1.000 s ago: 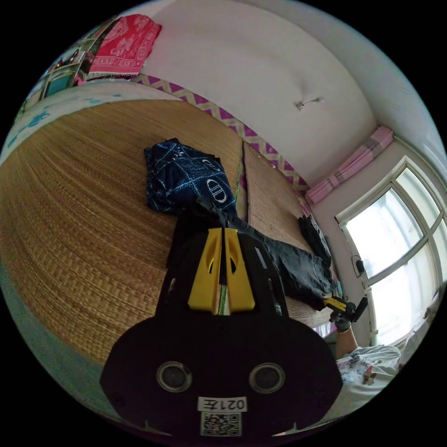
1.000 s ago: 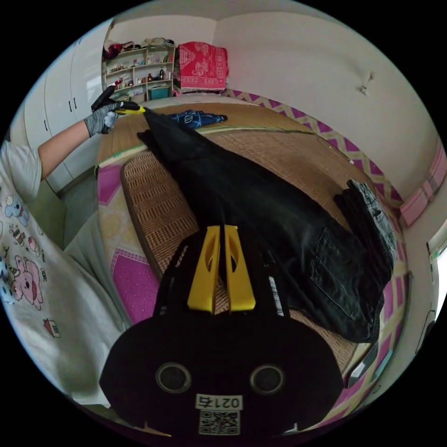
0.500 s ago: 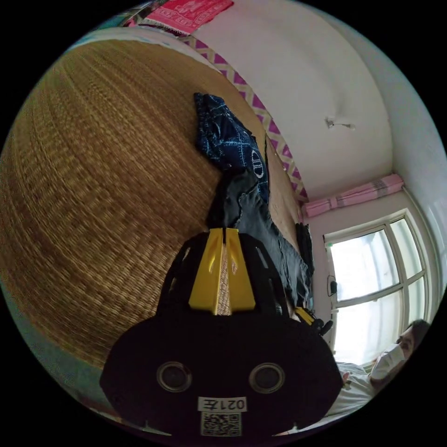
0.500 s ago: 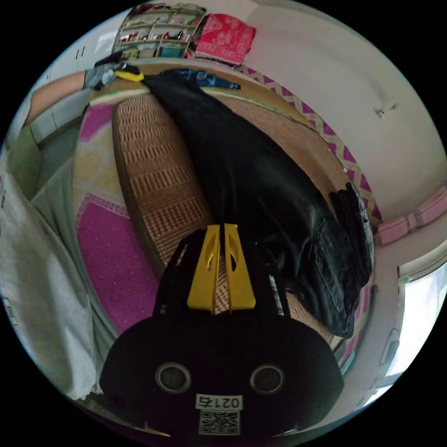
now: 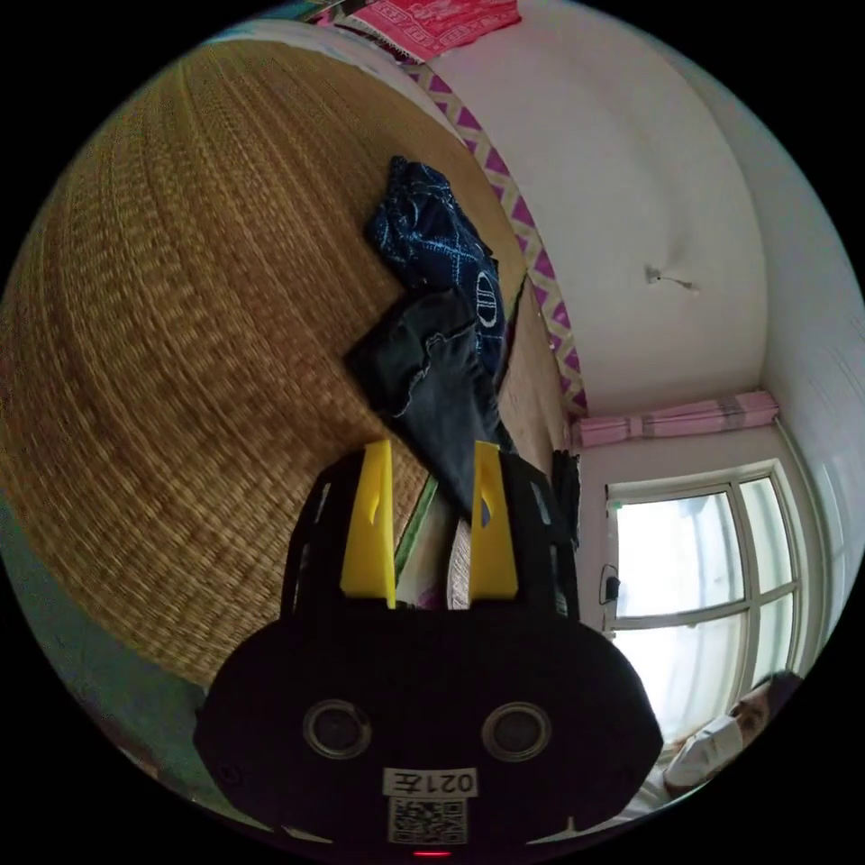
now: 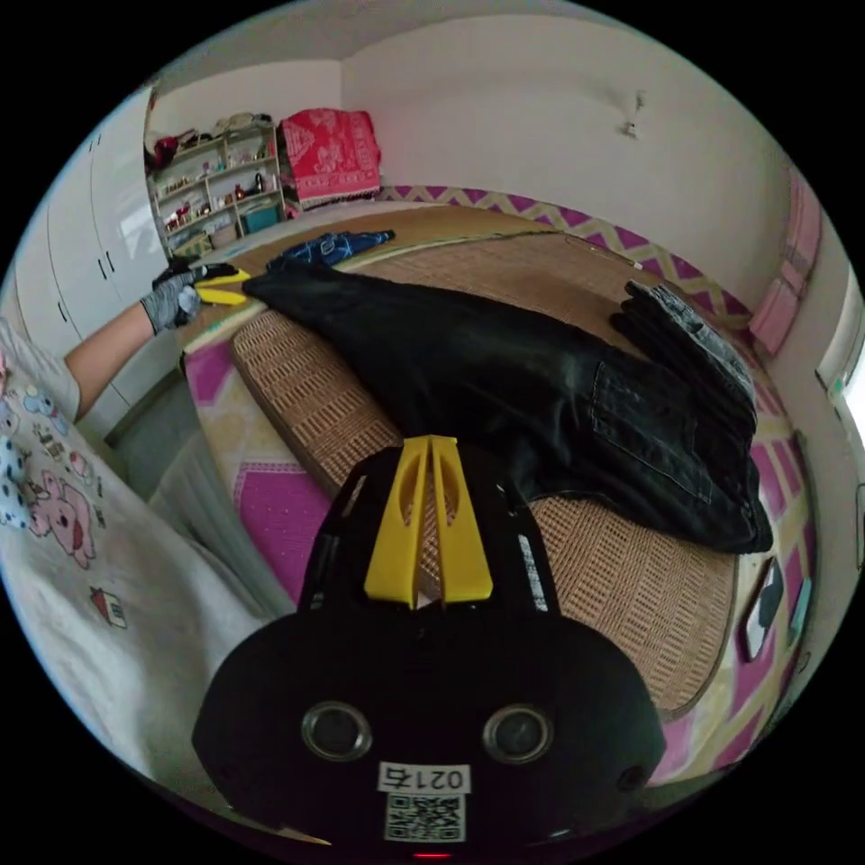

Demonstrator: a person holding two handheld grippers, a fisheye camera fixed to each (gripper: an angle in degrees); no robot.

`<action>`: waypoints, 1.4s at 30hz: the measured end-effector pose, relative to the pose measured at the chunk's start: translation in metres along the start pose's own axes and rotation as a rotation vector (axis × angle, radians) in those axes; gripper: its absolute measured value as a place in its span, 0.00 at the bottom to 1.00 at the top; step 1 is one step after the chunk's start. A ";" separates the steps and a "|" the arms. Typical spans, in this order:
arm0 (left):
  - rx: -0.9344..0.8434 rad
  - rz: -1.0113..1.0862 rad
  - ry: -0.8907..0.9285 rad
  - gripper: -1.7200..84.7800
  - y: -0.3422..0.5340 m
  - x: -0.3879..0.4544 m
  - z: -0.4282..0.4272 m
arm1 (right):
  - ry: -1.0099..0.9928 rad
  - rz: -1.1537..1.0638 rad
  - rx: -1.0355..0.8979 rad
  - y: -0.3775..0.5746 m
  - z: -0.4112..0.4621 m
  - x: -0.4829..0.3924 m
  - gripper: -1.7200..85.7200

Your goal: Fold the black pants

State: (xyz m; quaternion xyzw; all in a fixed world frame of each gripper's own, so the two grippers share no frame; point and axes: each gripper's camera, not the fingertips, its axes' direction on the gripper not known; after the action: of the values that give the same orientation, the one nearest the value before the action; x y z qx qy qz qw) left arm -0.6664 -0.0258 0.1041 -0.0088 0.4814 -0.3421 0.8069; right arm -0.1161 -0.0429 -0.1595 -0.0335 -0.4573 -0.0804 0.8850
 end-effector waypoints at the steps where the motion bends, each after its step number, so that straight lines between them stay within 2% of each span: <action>1: 0.006 -0.005 -0.021 0.16 0.004 0.006 0.006 | -0.018 0.018 0.024 0.005 -0.008 0.005 0.01; 9: 0.065 -0.036 -0.053 0.14 0.040 0.036 0.050 | -0.089 0.106 0.089 0.043 -0.037 0.042 0.01; 12: 0.102 -0.075 -0.040 0.05 0.061 0.041 0.067 | -0.088 0.135 0.081 0.057 -0.037 0.058 0.01; 15: 0.126 -0.061 0.091 0.02 0.083 0.053 0.080 | -0.084 0.160 0.078 0.073 -0.041 0.074 0.01; 18: 0.147 0.110 0.028 0.01 0.110 0.108 0.083 | -0.079 0.195 0.086 0.091 -0.048 0.093 0.01; 20: 0.189 0.336 -0.101 0.01 0.144 0.181 0.089 | -0.063 0.216 0.087 0.102 -0.052 0.105 0.01; 24: 0.220 0.713 -0.225 0.01 0.223 0.305 0.130 | -0.046 0.258 0.108 0.126 -0.063 0.130 0.01; 26: 0.199 0.935 -0.281 0.01 0.287 0.376 0.180 | -0.054 0.276 0.121 0.136 -0.068 0.139 0.01; 29: 0.162 1.163 -0.355 0.01 0.370 0.443 0.263 | -0.048 0.298 0.139 0.153 -0.077 0.152 0.01; 32: 0.077 1.318 -0.436 0.01 0.444 0.476 0.359 | -0.043 0.332 0.160 0.173 -0.087 0.166 0.01; 33: 0.053 1.328 -0.452 0.01 0.456 0.478 0.379 | -0.045 0.351 0.164 0.181 -0.090 0.172 0.01; 35: -0.135 1.321 -0.494 0.01 0.493 0.472 0.457 | -0.052 0.378 0.163 0.193 -0.093 0.180 0.01; 37: -0.207 1.281 -0.519 0.01 0.511 0.464 0.493 | -0.050 0.408 0.164 0.208 -0.100 0.191 0.01; 42: -0.101 1.295 -0.469 0.01 0.545 0.492 0.501 | -0.032 0.466 0.178 0.234 -0.111 0.212 0.01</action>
State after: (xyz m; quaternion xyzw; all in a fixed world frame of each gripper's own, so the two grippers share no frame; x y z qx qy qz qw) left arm 0.1711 -0.0419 -0.1941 0.1691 0.2178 0.2428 0.9301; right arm 0.1343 0.1489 -0.0473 -0.0614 -0.4566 0.1670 0.8717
